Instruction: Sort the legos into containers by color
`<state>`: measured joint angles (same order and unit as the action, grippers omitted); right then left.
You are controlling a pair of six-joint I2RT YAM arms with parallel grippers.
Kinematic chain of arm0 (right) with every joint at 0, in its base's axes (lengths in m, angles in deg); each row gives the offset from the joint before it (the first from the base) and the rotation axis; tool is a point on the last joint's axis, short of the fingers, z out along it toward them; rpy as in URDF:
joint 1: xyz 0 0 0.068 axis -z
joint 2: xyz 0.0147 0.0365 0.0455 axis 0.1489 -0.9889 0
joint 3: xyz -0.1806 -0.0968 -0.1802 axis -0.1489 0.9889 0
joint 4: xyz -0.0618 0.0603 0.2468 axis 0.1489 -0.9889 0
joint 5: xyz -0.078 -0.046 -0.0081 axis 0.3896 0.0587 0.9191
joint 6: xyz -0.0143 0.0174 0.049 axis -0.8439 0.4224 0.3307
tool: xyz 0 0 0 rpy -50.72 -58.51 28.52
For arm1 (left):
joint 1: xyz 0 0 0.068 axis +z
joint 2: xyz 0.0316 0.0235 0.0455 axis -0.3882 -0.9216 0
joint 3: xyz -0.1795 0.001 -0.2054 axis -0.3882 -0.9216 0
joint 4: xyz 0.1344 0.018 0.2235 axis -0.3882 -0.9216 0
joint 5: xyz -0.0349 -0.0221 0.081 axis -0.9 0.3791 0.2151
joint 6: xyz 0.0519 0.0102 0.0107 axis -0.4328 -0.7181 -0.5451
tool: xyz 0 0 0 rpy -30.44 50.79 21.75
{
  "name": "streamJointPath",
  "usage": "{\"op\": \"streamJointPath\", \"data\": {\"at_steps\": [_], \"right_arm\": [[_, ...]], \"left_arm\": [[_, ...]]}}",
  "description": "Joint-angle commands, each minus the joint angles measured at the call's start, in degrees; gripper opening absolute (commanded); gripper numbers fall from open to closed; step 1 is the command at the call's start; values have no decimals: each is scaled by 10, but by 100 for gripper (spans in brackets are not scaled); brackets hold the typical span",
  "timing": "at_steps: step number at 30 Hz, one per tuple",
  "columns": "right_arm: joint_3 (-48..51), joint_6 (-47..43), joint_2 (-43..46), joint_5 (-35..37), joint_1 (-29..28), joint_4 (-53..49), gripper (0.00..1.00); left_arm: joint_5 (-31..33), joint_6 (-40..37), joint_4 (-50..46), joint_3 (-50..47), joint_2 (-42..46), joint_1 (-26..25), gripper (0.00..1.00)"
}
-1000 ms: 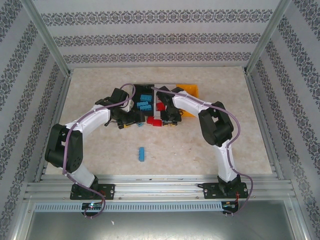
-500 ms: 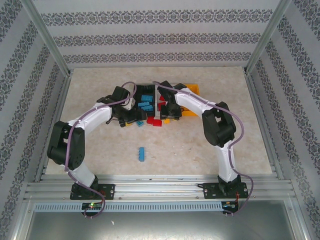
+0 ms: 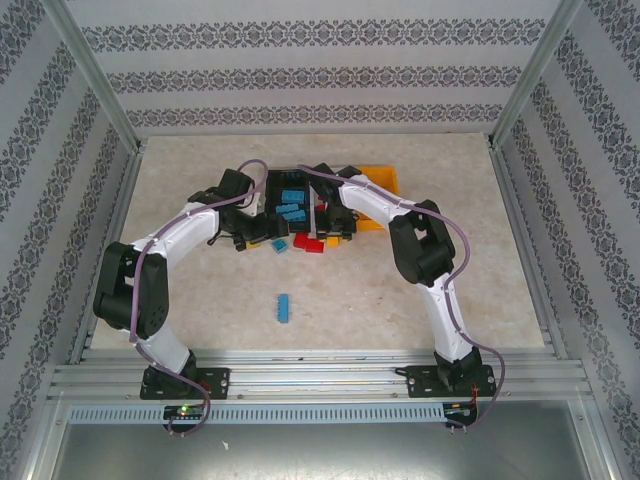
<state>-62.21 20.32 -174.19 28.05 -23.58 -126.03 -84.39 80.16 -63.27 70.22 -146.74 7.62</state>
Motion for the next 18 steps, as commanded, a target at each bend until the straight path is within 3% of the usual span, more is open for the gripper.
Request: {"op": "streamJointPath", "data": {"at_steps": [1, 6, 18], "right_arm": [[-22, -8, -11, 24, -7, -13, 37], [-19, -9, 23, 36, -13, -26, 29], [65, 33, 187, 15, -16, -19, 28]], "left_arm": [[-8, -14, -20, -8, 13, 9, 84], [-8, -14, -18, -8, 16, 13, 84], [-16, -9, 1, -9, 13, 15, 84]]}}
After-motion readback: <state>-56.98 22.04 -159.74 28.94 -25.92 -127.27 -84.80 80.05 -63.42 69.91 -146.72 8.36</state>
